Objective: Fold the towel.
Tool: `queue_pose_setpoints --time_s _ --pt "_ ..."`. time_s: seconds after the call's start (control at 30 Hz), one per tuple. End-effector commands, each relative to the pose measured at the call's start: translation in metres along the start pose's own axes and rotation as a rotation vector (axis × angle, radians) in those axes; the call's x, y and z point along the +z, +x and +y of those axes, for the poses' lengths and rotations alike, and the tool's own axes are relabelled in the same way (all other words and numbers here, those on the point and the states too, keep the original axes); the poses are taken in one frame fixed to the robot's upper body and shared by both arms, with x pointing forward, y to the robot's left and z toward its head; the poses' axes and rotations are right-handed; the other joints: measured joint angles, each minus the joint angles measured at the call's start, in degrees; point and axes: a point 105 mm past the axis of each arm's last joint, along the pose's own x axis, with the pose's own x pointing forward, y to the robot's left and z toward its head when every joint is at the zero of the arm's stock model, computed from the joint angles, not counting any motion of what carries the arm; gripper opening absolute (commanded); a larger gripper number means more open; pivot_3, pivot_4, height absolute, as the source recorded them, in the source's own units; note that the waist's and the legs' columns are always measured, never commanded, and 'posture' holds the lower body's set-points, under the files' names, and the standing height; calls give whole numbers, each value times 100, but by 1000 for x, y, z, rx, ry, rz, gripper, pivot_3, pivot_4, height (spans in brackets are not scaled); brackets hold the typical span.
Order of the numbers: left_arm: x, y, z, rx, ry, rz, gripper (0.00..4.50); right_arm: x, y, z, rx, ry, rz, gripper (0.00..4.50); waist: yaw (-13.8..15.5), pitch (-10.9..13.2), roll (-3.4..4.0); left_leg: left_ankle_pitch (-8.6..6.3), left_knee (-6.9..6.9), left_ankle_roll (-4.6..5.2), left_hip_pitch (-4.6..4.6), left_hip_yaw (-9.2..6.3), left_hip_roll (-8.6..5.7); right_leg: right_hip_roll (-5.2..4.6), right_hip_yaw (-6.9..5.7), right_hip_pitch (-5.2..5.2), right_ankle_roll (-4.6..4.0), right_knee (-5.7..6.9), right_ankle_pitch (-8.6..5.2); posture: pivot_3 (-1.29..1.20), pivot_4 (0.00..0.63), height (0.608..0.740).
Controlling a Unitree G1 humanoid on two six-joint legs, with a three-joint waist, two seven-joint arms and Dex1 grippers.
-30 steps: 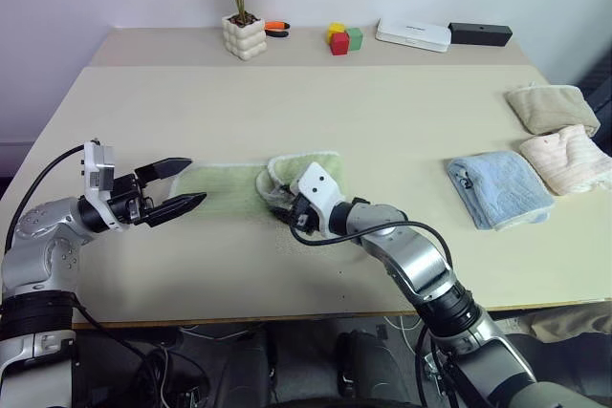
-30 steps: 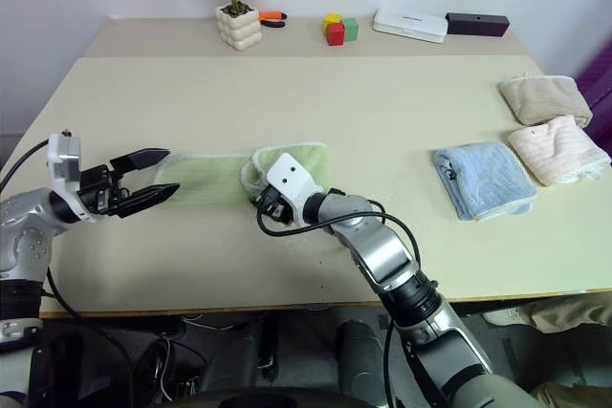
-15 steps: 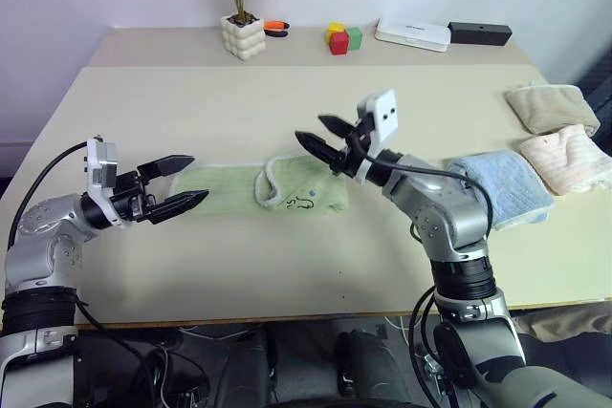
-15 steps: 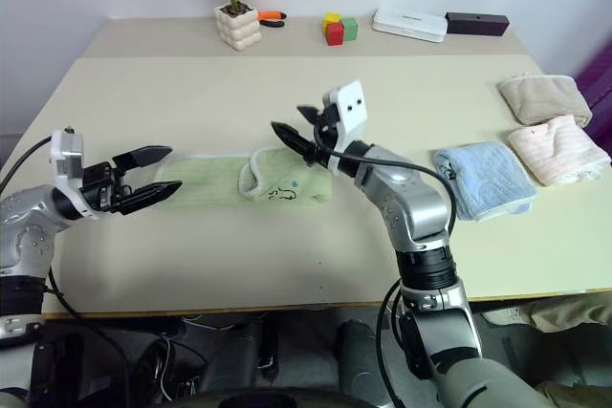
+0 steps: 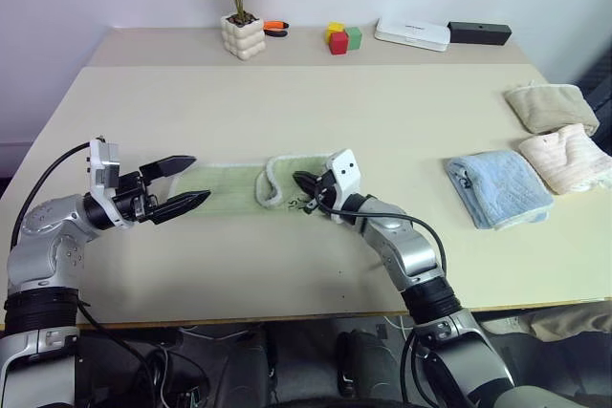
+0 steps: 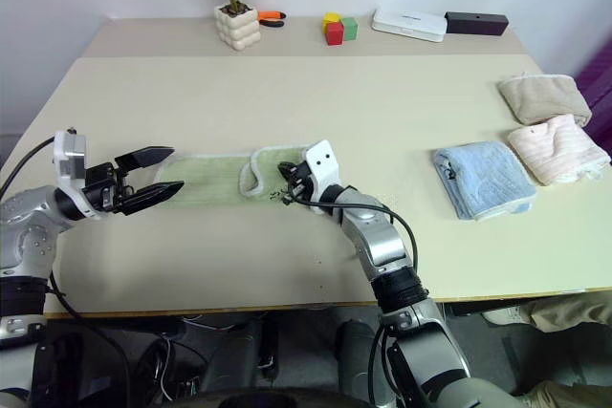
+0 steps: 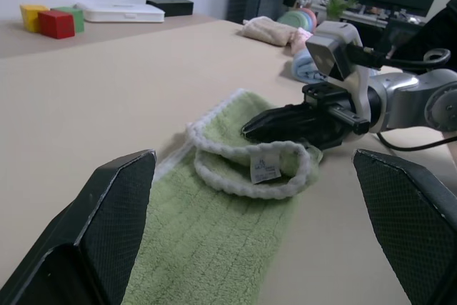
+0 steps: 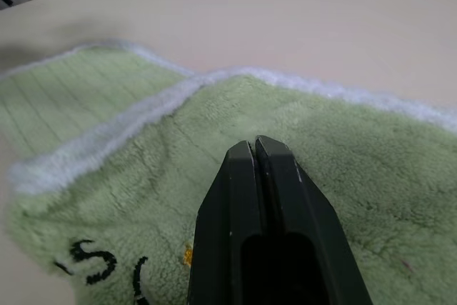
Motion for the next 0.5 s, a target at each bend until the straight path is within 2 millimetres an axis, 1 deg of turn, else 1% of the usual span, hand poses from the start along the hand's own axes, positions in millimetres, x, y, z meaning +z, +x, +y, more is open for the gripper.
queue_pose_setpoints --time_s 0.03,0.13,0.23,0.27,0.3,0.4,0.5 --pt "9 -1 -1 0 49 -5 4500 2 0 1 3 -18 -25 765 1 0 0 0 0 0 0 0 0 0 0 0 0 0 0 0 150 735" --pt "9 -1 -1 2 48 -4 4500 8 1 5 20 -18 -47 2194 2 0 0 0 0 0 0 0 0 0 0 0 0 0 0 0 150 735" --pt "8 0 -1 1 47 -5 4500 11 2 10 47 -6 -55 3808 2 0 0 0 0 0 0 0 0 0 0 0 0 0 0 0 150 735" --pt "8 0 -1 1 46 -6 4500 11 2 11 53 -2 -57 4217 1 0 0 0 0 0 0 0 0 0 0 0 0 0 0 0 150 735" --pt "8 1 -1 0 47 -5 4500 12 2 11 52 -13 -56 4475 1 0 0 0 0 0 0 0 0 0 0 0 0 0 0 0 150 735" --pt "8 1 -1 0 47 -5 4500 15 0 13 64 -23 -60 4475 5 0 0 0 0 0 0 0 0 0 0 0 0 0 0 0 150 735" --pt "7 1 -1 0 45 -3 4500 31 0 21 104 -35 -94 4475 0 0 0 0 0 0 0 0 0 0 0 0 0 1 0 0 150 735"
